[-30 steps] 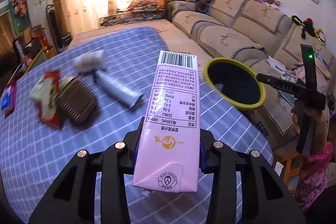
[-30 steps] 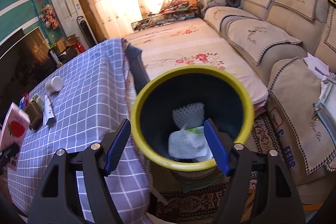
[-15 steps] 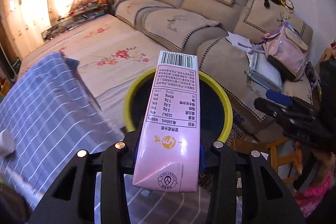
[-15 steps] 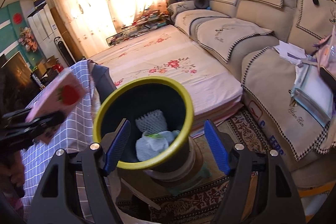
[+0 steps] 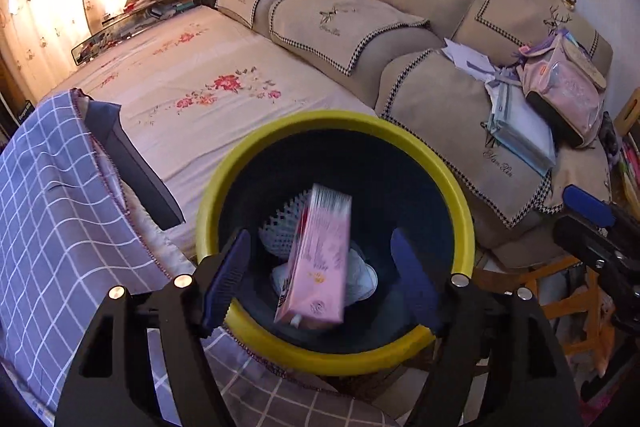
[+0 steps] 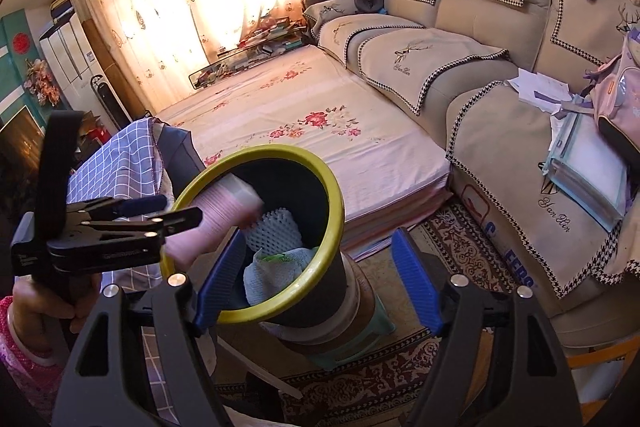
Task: Collect trash
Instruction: 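Grasp the pink strawberry milk carton with the left gripper, drop it in bin, then grasp the white toothpaste tube with the right gripper, release it into bin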
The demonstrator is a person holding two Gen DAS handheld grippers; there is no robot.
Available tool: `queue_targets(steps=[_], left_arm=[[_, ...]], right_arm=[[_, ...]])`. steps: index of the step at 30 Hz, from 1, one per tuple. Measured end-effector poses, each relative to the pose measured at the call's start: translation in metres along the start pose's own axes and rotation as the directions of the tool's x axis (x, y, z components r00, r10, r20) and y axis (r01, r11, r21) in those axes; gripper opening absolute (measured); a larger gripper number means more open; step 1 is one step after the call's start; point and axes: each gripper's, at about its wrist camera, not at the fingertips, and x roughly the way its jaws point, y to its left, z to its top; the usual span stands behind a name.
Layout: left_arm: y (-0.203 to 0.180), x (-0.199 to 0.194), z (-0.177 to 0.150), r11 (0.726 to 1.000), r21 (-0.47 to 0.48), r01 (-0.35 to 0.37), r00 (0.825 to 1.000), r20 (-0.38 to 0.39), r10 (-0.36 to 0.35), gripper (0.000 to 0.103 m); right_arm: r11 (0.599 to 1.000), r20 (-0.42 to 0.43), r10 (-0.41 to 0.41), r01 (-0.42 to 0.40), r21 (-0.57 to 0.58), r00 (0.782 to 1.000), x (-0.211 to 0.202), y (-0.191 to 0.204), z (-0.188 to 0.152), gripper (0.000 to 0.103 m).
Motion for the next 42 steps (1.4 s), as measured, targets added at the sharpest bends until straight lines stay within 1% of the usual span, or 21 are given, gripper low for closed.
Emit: queue_targets(steps=[2,4,5,8,10,14,16,17,19,21,22,24,27,29,31,33,35,36,38,40,42], left_arm=[[0.005,-0.015,-0.002,1.000,-0.016,0.008,1.000,0.022,-0.008,0.075],[0.014,-0.044,-0.012,0.999,-0.047,0.024,0.997,0.074,-0.021,0.077],[0.018,-0.058,-0.017,0.998,-0.056,0.028,0.995,0.097,-0.023,0.081],[0.036,-0.115,-0.038,0.996,-0.088,0.010,0.976,0.219,0.010,0.088],[0.054,-0.159,-0.059,0.992,-0.120,-0.031,0.949,0.308,0.066,0.091],[0.093,-0.231,-0.108,0.971,-0.205,-0.127,0.879,0.430,0.206,0.096],[0.116,-0.267,-0.141,0.945,-0.261,-0.198,0.827,0.472,0.304,0.098],[0.129,-0.283,-0.160,0.920,-0.299,-0.253,0.791,0.484,0.375,0.098],[0.152,-0.304,-0.188,0.877,-0.353,-0.327,0.742,0.478,0.469,0.098],[0.178,-0.318,-0.213,0.823,-0.413,-0.391,0.698,0.449,0.557,0.098],[0.191,-0.324,-0.226,0.785,-0.449,-0.427,0.670,0.425,0.608,0.098],[0.216,-0.332,-0.248,0.730,-0.508,-0.456,0.638,0.385,0.667,0.098],[0.252,-0.341,-0.280,0.676,-0.601,-0.427,0.624,0.345,0.701,0.098],[0.268,-0.341,-0.294,0.658,-0.633,-0.407,0.623,0.335,0.707,0.098],[0.278,-0.338,-0.303,0.643,-0.653,-0.400,0.614,0.330,0.717,0.098],[0.283,-0.331,-0.305,0.651,-0.661,-0.374,0.629,0.335,0.702,0.098],[0.287,-0.322,-0.304,0.666,-0.662,-0.343,0.654,0.341,0.675,0.098],[0.287,-0.317,-0.302,0.670,-0.658,-0.343,0.661,0.338,0.670,0.098],[0.280,-0.313,-0.304,0.668,-0.658,-0.349,0.659,0.334,0.674,0.098],[0.280,-0.311,-0.306,0.672,-0.658,-0.340,0.669,0.333,0.664,0.098],[0.283,-0.307,-0.307,0.671,-0.661,-0.336,0.675,0.328,0.661,0.098]], right_arm=[[1.000,-0.002,0.004,-0.004,-0.005,1.000,0.000,0.003,0.000,0.072],[1.000,-0.003,0.013,-0.013,-0.012,1.000,0.000,0.009,-0.001,0.072],[1.000,-0.005,0.018,-0.018,-0.019,1.000,0.000,0.014,-0.001,0.072],[0.998,-0.016,0.037,-0.037,-0.048,0.999,0.003,0.029,-0.002,0.072],[0.995,-0.024,0.054,-0.056,-0.077,0.998,0.005,0.045,-0.001,0.073],[0.984,-0.042,0.106,-0.111,-0.137,0.993,0.013,0.084,0.000,0.073],[0.974,-0.058,0.140,-0.148,-0.169,0.988,0.018,0.107,0.000,0.073],[0.967,-0.069,0.163,-0.173,-0.189,0.984,0.021,0.122,0.000,0.073],[0.947,-0.090,0.207,-0.223,-0.231,0.974,0.027,0.153,-0.001,0.073],[0.926,-0.108,0.245,-0.265,-0.267,0.964,0.032,0.182,-0.003,0.073],[0.912,-0.120,0.266,-0.290,-0.289,0.957,0.034,0.199,-0.004,0.073],[0.886,-0.145,0.300,-0.332,-0.323,0.943,0.038,0.226,-0.006,0.073],[0.837,-0.196,0.342,-0.393,-0.381,0.919,0.044,0.273,-0.015,0.073],[0.791,-0.232,0.371,-0.437,-0.429,0.899,0.048,0.306,-0.020,0.073],[0.754,-0.263,0.386,-0.467,-0.461,0.884,0.052,0.328,-0.025,0.073],[0.719,-0.306,0.384,-0.490,-0.492,0.871,0.062,0.352,-0.030,0.073],[0.697,-0.339,0.375,-0.504,-0.510,0.863,0.071,0.367,-0.034,0.072],[0.689,-0.352,0.366,-0.505,-0.520,0.861,0.076,0.374,-0.036,0.070],[0.680,-0.373,0.346,-0.504,-0.532,0.861,0.087,0.387,-0.041,0.067],[0.674,-0.396,0.322,-0.502,-0.542,0.860,0.096,0.396,-0.047,0.058],[0.666,-0.409,0.309,-0.502,-0.552,0.859,0.102,0.404,-0.052,0.056]])
